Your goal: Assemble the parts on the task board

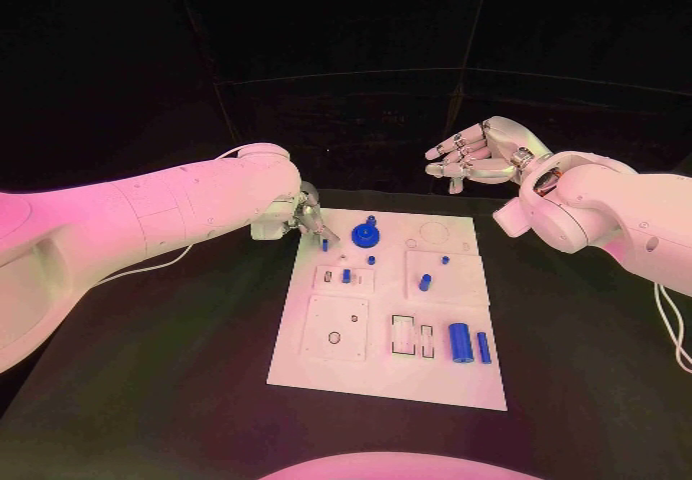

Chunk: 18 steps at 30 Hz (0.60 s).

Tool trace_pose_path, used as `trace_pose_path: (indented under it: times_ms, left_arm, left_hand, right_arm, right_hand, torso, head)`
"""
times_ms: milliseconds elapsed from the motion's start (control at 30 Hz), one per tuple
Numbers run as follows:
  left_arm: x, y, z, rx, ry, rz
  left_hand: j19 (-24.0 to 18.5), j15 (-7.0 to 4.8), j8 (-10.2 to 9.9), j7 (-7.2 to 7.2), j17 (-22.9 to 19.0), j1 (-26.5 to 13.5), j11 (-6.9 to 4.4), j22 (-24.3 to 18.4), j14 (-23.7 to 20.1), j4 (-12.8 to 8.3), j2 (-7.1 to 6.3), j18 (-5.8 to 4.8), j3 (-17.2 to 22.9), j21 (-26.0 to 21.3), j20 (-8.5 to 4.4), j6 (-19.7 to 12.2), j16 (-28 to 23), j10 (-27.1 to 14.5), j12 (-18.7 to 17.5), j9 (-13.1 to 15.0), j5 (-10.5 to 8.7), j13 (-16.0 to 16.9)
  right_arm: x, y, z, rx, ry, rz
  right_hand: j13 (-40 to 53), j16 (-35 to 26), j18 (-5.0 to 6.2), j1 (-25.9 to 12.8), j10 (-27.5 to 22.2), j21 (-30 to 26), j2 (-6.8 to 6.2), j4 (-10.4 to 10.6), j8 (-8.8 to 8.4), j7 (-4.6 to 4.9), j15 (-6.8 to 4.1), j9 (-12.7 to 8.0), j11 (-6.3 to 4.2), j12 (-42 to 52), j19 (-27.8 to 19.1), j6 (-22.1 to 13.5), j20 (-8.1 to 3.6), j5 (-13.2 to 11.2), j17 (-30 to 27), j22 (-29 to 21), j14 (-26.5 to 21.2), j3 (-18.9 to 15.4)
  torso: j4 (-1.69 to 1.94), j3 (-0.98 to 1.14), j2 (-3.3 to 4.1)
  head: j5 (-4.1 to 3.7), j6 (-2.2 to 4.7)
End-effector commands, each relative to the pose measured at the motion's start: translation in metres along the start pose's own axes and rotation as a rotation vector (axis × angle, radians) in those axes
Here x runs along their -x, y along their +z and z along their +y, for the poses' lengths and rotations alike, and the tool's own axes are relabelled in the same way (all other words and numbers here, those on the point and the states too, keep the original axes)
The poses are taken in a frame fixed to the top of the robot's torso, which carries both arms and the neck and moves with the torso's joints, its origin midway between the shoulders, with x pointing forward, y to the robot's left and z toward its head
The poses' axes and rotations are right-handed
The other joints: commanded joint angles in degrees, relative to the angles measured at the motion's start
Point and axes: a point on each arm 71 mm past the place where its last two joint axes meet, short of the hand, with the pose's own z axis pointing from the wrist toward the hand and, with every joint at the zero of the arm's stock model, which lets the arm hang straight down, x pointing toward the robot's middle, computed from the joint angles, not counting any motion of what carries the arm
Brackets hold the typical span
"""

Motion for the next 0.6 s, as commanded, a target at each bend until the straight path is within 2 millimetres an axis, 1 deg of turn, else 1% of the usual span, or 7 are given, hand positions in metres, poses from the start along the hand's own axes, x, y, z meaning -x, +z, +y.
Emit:
trace_pose_path:
  times_ms: [33, 367, 500, 567, 600]
  left_arm:
    - [-0.0006, -0.0004, -0.0019, -0.014, 0.015, 0.012]
    - [-0.0011, -0.0005, -0.0035, -0.024, 0.010, 0.010]
    - [-0.0010, -0.0005, -0.0046, -0.033, 0.003, 0.008]
    - [-0.0007, -0.0006, -0.0049, -0.039, -0.002, 0.004]
    - [-0.0006, -0.0006, -0.0049, -0.040, -0.003, 0.003]
  left_hand:
    - [-0.1, 0.25, -0.2, -0.16, 15.1, 0.8, 0.01, 0.1, 5.9, 0.0, 0.13, 0.55, -0.4, -0.3, 0.45, 0.4, 0.2, -0.2, 0.3, -0.1, -0.16, 0.0]
    - [-0.1, 0.25, -0.2, -0.16, 15.1, 2.9, 0.00, 0.0, 5.9, -1.0, 1.92, 0.57, -0.6, -0.4, 0.46, 0.7, 0.2, -0.2, 0.3, -0.6, -0.15, -0.1]
    - [-0.2, 0.27, -0.3, -0.12, 15.1, 4.3, 0.04, 0.0, 5.9, -1.7, 3.12, 0.59, -0.2, -0.5, 0.47, 0.6, 0.2, -0.2, 0.3, -0.8, -0.15, -0.2]
    - [-0.2, 0.27, -0.3, -0.13, 15.1, 5.7, 0.02, -0.1, 5.9, -2.6, 4.13, 0.61, 0.4, -0.6, 0.48, 0.5, 0.2, -0.3, 0.2, -1.0, -0.14, -0.3]
    - [-0.2, 0.27, -0.4, -0.14, 15.1, 6.0, 0.00, -0.1, 5.9, -2.7, 4.31, 0.62, 0.6, -0.6, 0.48, 0.5, 0.2, -0.3, 0.2, -1.0, -0.14, -0.3]
  right_arm:
    - [0.0000, 0.0005, 0.0024, 0.014, -0.001, -0.002]
    - [-0.0001, 0.0007, 0.0025, 0.014, -0.001, -0.002]
    - [-0.0003, 0.0008, 0.0026, 0.014, -0.001, -0.002]
    - [-0.0003, 0.0008, 0.0026, 0.014, -0.001, -0.002]
    - [-0.0003, 0.0008, 0.0026, 0.014, -0.001, -0.002]
  right_hand:
    - [-0.1, -0.2, 0.20, -0.4, -0.3, -0.3, 0.26, 0.2, 0.34, 0.11, 0.08, 0.1, -0.11, 0.2, -0.2, -0.4, 0.06, 0.2, -0.1, 0.1, 0.1, 0.0]
    - [-0.1, -0.2, 0.20, -0.4, -0.3, -0.3, 0.26, 0.2, 0.34, 0.11, 0.08, 0.1, -0.11, 0.2, -0.2, -0.4, 0.06, 0.2, -0.1, 0.1, 0.1, 0.0]
    - [-0.1, -0.2, 0.20, -0.4, -0.3, -0.3, 0.26, 0.2, 0.34, 0.11, 0.08, 0.1, -0.11, 0.2, -0.2, -0.4, 0.06, 0.2, -0.1, 0.1, 0.1, 0.0]
    - [-0.1, -0.2, 0.20, -0.4, -0.3, -0.3, 0.26, 0.2, 0.34, 0.11, 0.08, 0.1, -0.11, 0.2, -0.2, -0.4, 0.06, 0.2, -0.1, 0.1, 0.1, 0.0]
    - [-0.1, -0.2, 0.20, -0.4, -0.3, -0.3, 0.26, 0.2, 0.34, 0.11, 0.08, 0.1, -0.11, 0.2, -0.2, -0.4, 0.06, 0.2, -0.1, 0.1, 0.1, 0.0]
  torso:
    - [-0.04, -0.01, 0.00]
    - [0.00, 0.00, 0.01]
    - [0.00, 0.01, 0.03]
    - [-0.02, 0.00, 0.02]
    - [-0.02, 0.00, 0.02]
  head:
    - [0.00, -0.04]
    - [-0.07, -0.19]
    - [-0.07, -0.19]
    - [-0.08, -0.23]
    - [-0.08, -0.23]
